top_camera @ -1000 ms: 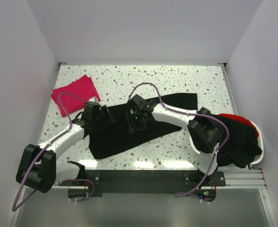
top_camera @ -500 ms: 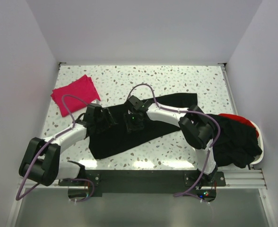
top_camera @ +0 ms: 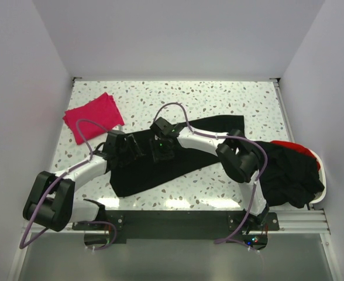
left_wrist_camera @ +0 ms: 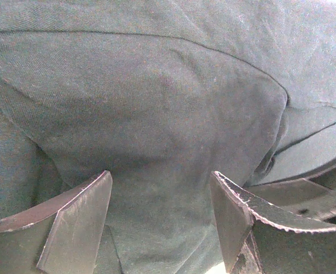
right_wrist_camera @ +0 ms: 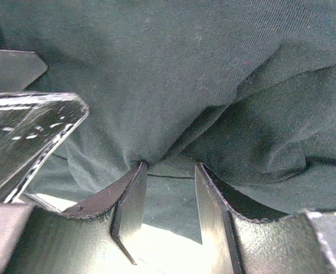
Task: Fold and stack the t-shirts
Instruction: Fold the tshirt
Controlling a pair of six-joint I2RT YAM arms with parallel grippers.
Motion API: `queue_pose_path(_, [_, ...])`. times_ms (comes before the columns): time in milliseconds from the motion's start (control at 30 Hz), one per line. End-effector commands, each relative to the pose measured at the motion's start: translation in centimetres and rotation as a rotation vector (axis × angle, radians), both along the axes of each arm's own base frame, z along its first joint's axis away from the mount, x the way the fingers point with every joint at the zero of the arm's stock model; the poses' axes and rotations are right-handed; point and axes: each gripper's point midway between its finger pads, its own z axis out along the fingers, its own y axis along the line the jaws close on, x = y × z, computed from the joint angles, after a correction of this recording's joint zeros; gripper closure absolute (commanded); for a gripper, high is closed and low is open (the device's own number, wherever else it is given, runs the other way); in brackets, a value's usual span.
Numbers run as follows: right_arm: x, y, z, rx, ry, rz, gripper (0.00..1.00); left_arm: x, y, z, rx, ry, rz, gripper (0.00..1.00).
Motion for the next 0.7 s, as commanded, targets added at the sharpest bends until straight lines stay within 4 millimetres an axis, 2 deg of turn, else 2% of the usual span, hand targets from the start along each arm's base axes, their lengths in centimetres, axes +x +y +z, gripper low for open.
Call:
queue_pose_path(0, [1.30,1.48,1.08,0.029,-0.047,-0.013,0.57,-1.66,0.69,-1.80,0.027,0.062,0.013,0.25])
queue_pose_path(167, [1.78,1.77,0.93,0.027,-0.058,-0.016,0.57,-1.77,0.67,-1.79,0.025,0.063,0.011,0.25])
queue_pose_path(233, [2.04,1.92,0.95,0.029,-0.062,-0.019,0.61,-1.95,0.70,-1.98,0.026,0.069,0.010,0.25])
queue_pose_path(333, [2.13,2.12,1.03,0.033,-0.069,-0.012,0.72,-2.08,0.78,-2.10,0.028,0.072,0.011,0.25])
queue_pose_path(533, [1.89,2.00,0.50,0.022,-0.055,-0.001,0.88,-2.29,0.85,-2.30,0.030,0.078,0.011,0.25])
queue_pose_path(667, [1.67,1.72,1.34,0.020,-0.053,-0.001,0.99,-2.35,0.99,-2.37,0.038,0.081,0.012,0.25])
